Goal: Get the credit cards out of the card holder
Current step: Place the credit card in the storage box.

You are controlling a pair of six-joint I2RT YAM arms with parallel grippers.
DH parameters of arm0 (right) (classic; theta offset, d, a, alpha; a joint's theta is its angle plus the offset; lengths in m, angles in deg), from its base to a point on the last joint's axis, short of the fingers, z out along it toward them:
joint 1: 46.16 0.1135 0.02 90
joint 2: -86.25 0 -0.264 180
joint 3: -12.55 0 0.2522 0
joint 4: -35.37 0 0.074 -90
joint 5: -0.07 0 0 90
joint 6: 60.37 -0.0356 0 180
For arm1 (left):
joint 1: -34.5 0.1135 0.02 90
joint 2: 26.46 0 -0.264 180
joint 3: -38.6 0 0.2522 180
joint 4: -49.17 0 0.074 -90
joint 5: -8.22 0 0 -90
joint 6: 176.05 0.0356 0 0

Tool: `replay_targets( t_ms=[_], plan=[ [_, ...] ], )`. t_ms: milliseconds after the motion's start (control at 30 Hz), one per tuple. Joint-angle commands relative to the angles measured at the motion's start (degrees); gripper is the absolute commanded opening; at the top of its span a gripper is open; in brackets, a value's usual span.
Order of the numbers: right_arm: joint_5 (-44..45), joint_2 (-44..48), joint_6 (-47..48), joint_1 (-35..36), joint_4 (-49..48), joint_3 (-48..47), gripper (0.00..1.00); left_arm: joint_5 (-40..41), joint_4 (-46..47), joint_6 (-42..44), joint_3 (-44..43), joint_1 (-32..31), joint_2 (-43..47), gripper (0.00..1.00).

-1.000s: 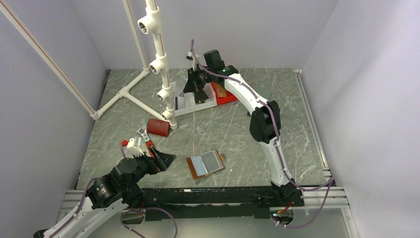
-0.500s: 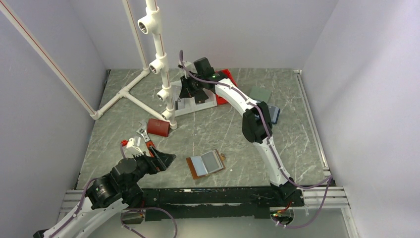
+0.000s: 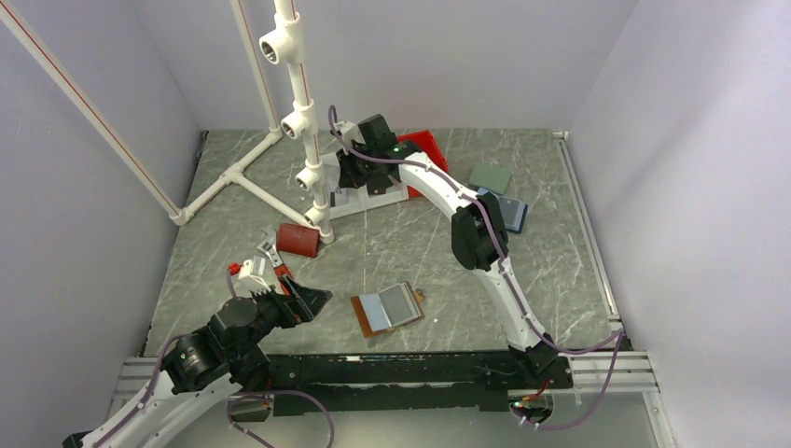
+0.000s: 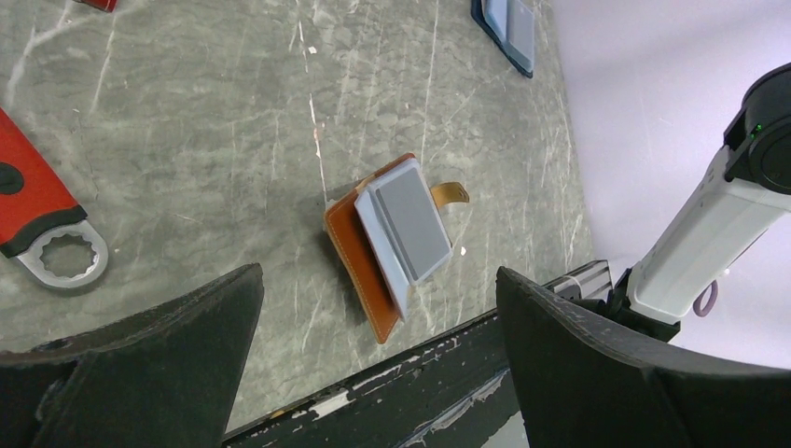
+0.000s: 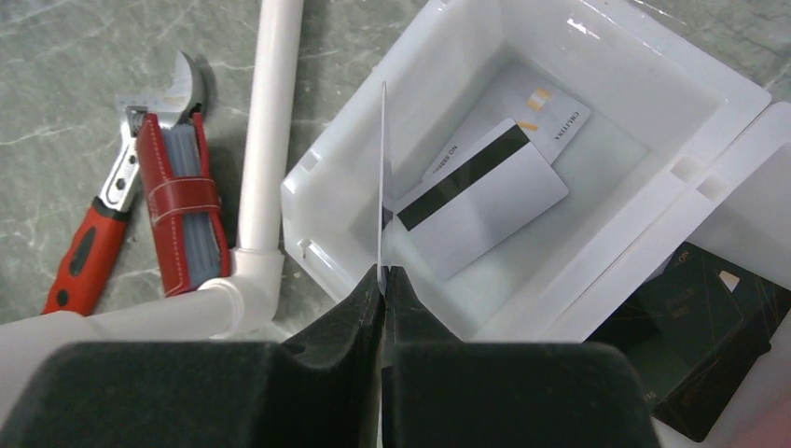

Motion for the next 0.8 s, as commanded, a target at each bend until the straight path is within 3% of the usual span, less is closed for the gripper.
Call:
replay_targets(
  t_ms=[0,67,167,233,467,767],
  plan=[
    [2.82,-1.21,1.32,0.53,-2.18,-2.85,0.04,-0.90,2.06,0.24,-0.50,-0.19,0.50,1.00],
    [4.37,-1.47,1.84,0.65,-2.19,-3.31,0.09,-1.00,2.35,0.23,-0.40,-0.19,0.49,0.99],
    [11.17,-1.26,2.76,0.75,-2.09,-4.92,0.27,-1.24,2.87,0.15,-0.31,-0.16,0.34,0.99],
    [14.52,-0.74,3.77,0.67,-2.07,-5.80,0.33,-1.51,3.23,0.06,-0.31,-0.21,0.16,0.99],
    [14.97,3.45,4.40,0.14,-1.37,-4.82,0.35,-3.65,6.55,-0.32,0.59,-0.17,-1.17,0.99],
    [2.62,14.49,6.10,-0.19,2.08,5.73,0.39,-7.93,15.28,-2.05,2.60,-0.15,-6.73,0.99]
  ],
)
